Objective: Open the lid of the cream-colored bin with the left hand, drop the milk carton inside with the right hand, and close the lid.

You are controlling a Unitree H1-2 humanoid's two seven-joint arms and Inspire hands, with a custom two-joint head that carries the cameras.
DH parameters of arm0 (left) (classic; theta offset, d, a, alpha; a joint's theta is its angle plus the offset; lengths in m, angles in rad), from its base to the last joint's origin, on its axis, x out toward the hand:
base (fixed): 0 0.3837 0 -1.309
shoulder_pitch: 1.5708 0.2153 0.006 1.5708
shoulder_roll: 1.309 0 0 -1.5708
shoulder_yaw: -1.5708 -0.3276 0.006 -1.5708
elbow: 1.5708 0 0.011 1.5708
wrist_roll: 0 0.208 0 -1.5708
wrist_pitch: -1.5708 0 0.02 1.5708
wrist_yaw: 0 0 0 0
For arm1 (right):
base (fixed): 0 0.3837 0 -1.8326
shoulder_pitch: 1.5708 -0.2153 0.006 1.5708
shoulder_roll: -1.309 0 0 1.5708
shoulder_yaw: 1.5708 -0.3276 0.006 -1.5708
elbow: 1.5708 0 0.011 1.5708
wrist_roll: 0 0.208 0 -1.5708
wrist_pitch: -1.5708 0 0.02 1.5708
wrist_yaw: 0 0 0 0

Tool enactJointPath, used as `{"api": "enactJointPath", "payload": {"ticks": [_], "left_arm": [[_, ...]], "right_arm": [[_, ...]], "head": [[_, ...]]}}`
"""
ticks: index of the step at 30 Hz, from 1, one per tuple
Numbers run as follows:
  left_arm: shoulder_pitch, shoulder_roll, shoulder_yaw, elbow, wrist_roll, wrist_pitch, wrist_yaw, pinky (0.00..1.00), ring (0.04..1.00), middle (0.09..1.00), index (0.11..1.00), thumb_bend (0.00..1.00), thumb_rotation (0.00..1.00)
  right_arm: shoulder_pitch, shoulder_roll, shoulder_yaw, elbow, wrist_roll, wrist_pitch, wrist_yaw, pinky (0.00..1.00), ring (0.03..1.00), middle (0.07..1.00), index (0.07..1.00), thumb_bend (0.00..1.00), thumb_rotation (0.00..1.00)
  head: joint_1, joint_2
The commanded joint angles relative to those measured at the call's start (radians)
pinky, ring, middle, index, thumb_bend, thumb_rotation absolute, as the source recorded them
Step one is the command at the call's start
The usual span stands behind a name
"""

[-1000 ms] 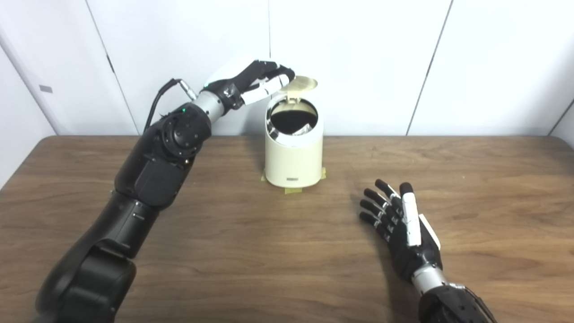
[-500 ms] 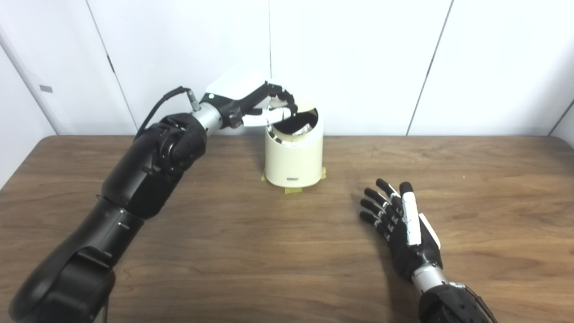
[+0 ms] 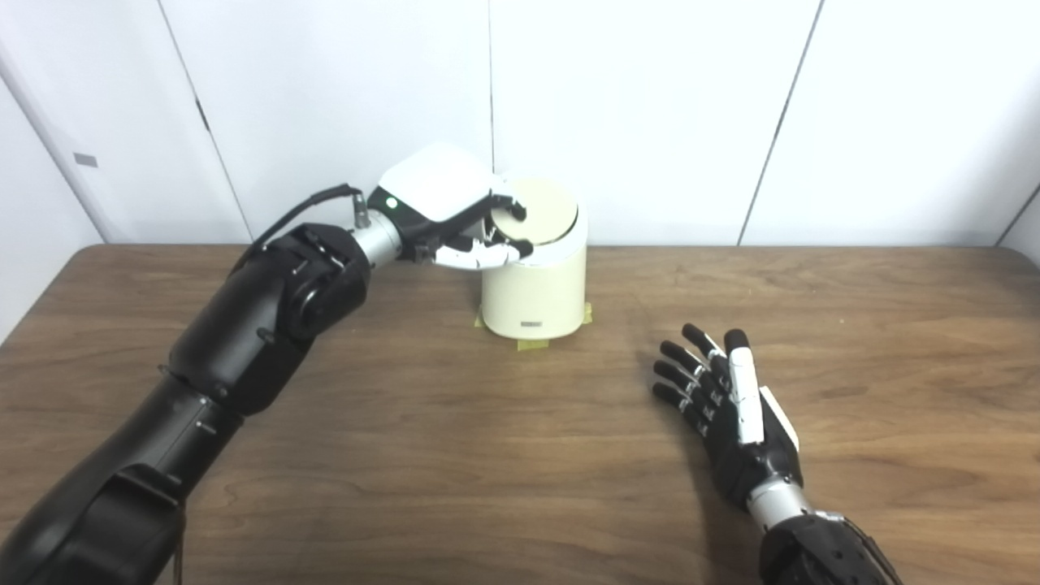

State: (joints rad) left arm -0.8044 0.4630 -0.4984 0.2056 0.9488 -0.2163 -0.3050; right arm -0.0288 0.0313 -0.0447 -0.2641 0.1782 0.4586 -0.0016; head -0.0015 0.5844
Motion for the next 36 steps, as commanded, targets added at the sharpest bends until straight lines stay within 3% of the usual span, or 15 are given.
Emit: {"api": "enactJointPath", "payload": {"ticks": [1, 9, 16, 23, 26, 31, 34, 36], "left_arm": [[-0.023, 0.025, -0.009, -0.015, 0.051, -0.014, 0.023, 0.92, 0.865, 0.798, 0.780, 0.50, 1.00], [0.004, 0.005, -0.049, -0.019, 0.160, -0.003, 0.045, 0.99, 0.906, 0.836, 0.809, 0.49, 1.00], [0.005, -0.003, -0.082, -0.005, 0.212, -0.021, 0.071, 0.99, 0.912, 0.844, 0.818, 0.47, 1.00], [0.013, 0.004, -0.086, -0.013, 0.197, -0.026, 0.056, 0.97, 0.888, 0.809, 0.775, 0.47, 1.00], [0.020, 0.001, -0.058, -0.033, 0.156, -0.012, 0.047, 0.97, 0.888, 0.808, 0.770, 0.46, 1.00], [0.022, -0.009, 0.040, -0.082, 0.031, 0.020, 0.030, 0.96, 0.873, 0.812, 0.788, 0.43, 1.00], [0.039, -0.040, 0.131, -0.124, -0.063, 0.075, 0.026, 0.91, 0.852, 0.809, 0.791, 0.43, 1.00], [0.061, -0.076, 0.202, -0.157, -0.142, 0.135, 0.026, 0.84, 0.841, 0.816, 0.798, 0.42, 0.95]], "right_arm": [[-0.020, -0.002, 0.005, -0.023, 0.001, 0.001, 0.001, 0.81, 0.844, 0.853, 0.927, 0.55, 1.00], [-0.019, -0.003, 0.011, -0.027, 0.000, 0.006, -0.002, 0.81, 0.859, 0.857, 0.929, 0.54, 1.00], [-0.020, -0.003, 0.015, -0.028, 0.003, 0.008, -0.011, 0.81, 0.865, 0.856, 0.931, 0.53, 1.00], [-0.024, -0.003, 0.021, -0.031, 0.005, 0.010, -0.027, 0.80, 0.856, 0.850, 0.927, 0.53, 1.00], [-0.024, -0.007, 0.025, -0.031, 0.011, 0.010, -0.029, 0.81, 0.855, 0.850, 0.927, 0.52, 1.00], [-0.026, -0.009, 0.027, -0.031, 0.009, 0.010, -0.035, 0.80, 0.849, 0.845, 0.922, 0.52, 1.00], [-0.028, -0.013, 0.027, -0.029, 0.009, 0.010, -0.033, 0.79, 0.848, 0.844, 0.921, 0.53, 1.00], [-0.029, -0.011, 0.025, -0.027, 0.011, 0.010, -0.034, 0.78, 0.841, 0.839, 0.915, 0.52, 1.00]], "head": [[-0.001, 0.002], [-0.003, 0.007], [-0.006, 0.010], [-0.009, 0.014], [-0.012, 0.016], [-0.011, 0.017], [-0.013, 0.016], [-0.013, 0.017]]}}
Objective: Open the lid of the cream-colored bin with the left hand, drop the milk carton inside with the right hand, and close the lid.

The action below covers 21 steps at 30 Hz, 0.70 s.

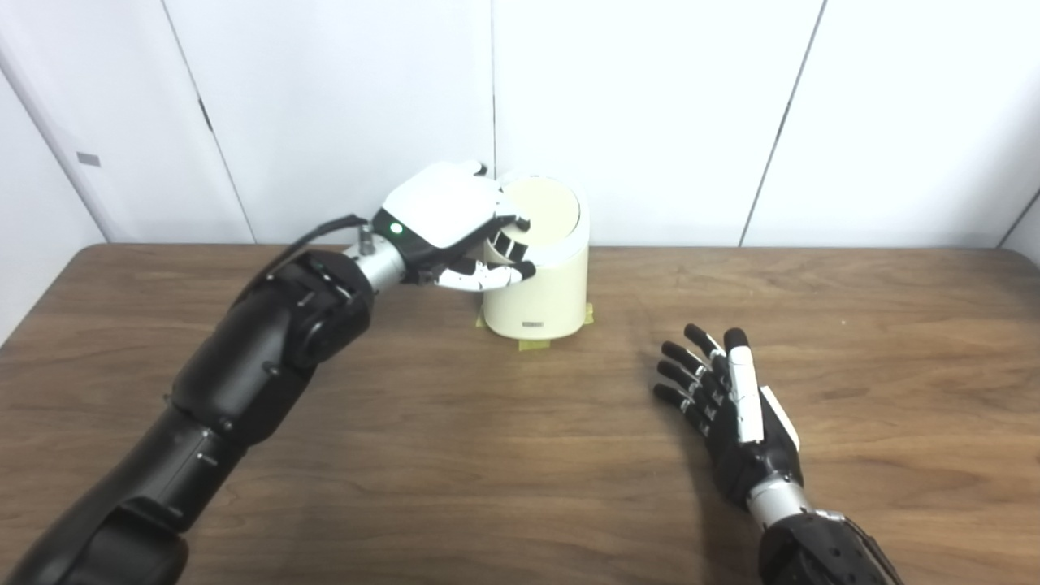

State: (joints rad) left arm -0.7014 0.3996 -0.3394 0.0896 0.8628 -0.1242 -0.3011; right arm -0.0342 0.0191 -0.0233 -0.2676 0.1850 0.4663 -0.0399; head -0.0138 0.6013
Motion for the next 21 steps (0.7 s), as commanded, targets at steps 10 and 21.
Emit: {"api": "enactJointPath", "payload": {"ticks": [10, 21], "left_arm": [[0.155, -0.172, 0.279, -0.260, -0.348, 0.323, 0.015, 0.84, 0.885, 0.881, 0.838, 0.30, 0.87], [0.391, -0.250, 0.377, -0.396, -0.551, 0.414, 0.086, 0.80, 0.850, 0.844, 0.847, 0.34, 0.92]], "right_arm": [[-0.023, 0.002, 0.002, -0.040, -0.013, -0.030, 0.011, 0.76, 0.844, 0.841, 0.903, 0.56, 1.00], [-0.035, -0.043, 0.046, -0.071, -0.118, -0.130, 0.027, 0.73, 0.848, 0.848, 0.903, 0.58, 1.00]], "head": [[-0.003, -0.002], [-0.006, 0.002]]}}
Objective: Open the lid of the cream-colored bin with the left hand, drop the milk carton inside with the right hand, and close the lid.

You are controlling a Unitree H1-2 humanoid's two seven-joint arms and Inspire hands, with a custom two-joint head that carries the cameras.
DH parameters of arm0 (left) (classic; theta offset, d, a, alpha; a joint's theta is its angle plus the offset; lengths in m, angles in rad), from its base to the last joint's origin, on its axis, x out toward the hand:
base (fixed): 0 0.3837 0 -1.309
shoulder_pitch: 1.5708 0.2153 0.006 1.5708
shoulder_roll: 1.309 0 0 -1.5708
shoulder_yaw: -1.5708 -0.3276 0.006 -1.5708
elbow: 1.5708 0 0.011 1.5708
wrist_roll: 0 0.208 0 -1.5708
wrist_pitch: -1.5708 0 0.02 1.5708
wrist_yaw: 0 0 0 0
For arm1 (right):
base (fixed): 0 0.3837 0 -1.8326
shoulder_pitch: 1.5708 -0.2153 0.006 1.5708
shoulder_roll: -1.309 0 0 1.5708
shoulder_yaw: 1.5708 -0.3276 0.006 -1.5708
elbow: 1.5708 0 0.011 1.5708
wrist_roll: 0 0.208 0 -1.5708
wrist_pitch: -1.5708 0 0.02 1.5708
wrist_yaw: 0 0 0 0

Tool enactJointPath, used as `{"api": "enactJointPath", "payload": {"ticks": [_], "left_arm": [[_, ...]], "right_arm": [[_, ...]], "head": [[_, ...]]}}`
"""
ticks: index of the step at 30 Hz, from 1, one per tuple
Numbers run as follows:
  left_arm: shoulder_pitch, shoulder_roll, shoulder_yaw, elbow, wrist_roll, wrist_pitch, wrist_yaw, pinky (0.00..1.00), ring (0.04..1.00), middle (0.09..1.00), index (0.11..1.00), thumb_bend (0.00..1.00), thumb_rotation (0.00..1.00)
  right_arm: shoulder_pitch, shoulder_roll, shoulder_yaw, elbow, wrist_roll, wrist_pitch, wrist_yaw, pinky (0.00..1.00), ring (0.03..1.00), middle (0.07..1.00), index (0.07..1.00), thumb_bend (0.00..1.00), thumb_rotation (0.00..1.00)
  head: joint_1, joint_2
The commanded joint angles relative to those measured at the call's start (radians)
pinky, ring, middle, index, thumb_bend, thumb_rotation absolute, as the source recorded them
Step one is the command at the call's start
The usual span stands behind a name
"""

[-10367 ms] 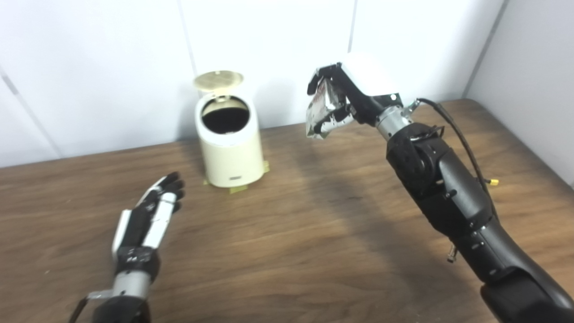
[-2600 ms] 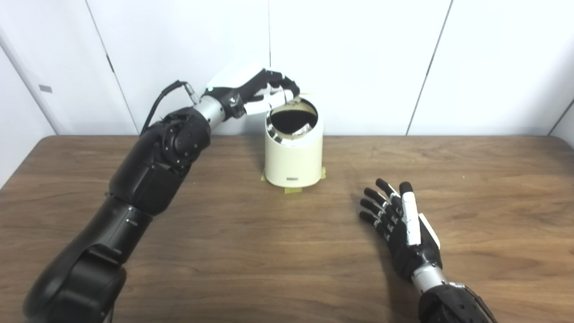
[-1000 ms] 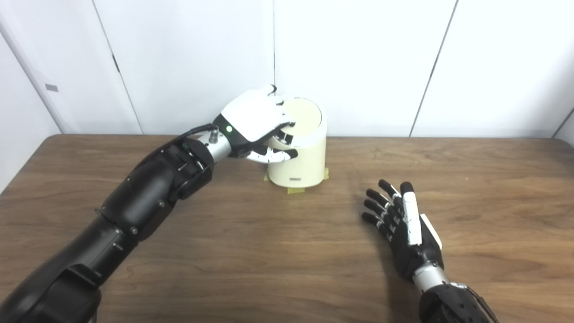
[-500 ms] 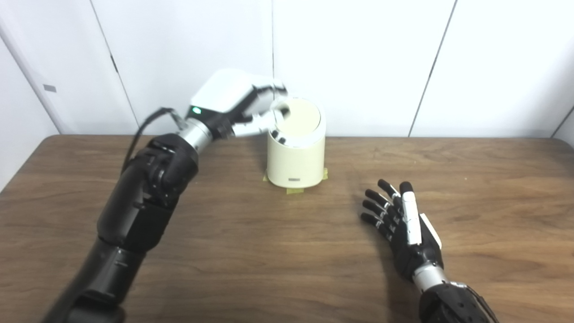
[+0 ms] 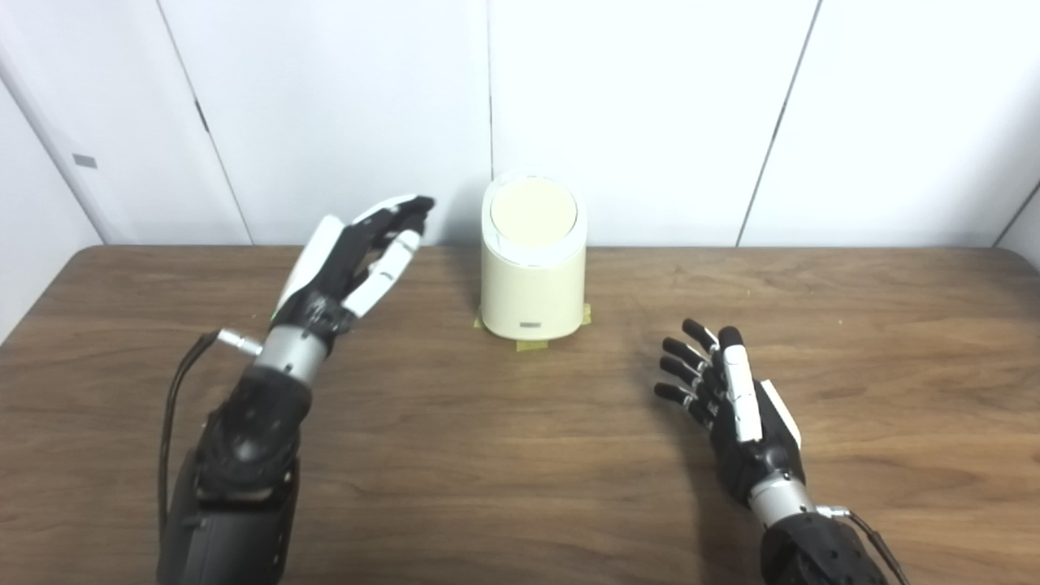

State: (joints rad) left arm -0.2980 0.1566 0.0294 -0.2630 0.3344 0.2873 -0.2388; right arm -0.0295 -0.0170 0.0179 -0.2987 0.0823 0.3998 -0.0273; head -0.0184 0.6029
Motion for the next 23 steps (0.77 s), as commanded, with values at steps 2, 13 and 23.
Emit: {"api": "enactJointPath", "payload": {"ticks": [2, 13, 23], "left_arm": [[0.032, -0.029, 0.028, -0.070, -0.073, 0.041, 0.030, 0.88, 0.888, 0.880, 0.871, 0.39, 0.97], [0.190, -0.110, 0.113, -0.093, -0.302, 0.021, 0.095, 0.96, 0.942, 0.923, 0.930, 0.34, 1.00], [0.165, -0.085, 0.086, -0.002, -0.335, -0.018, 0.121, 0.96, 0.935, 0.922, 0.917, 0.35, 1.00]], "right_arm": [[-0.049, -0.015, 0.012, -0.049, -0.036, -0.069, 0.015, 0.79, 0.877, 0.871, 0.906, 0.60, 1.00], [-0.080, -0.013, -0.011, -0.080, -0.064, -0.050, 0.004, 0.93, 0.946, 0.925, 0.925, 0.58, 1.00], [-0.085, -0.015, -0.035, -0.020, -0.062, -0.083, 0.009, 0.94, 0.962, 0.944, 0.932, 0.57, 1.00]], "head": [[-0.002, -0.001], [-0.030, 0.004], [-0.018, 0.004]]}}
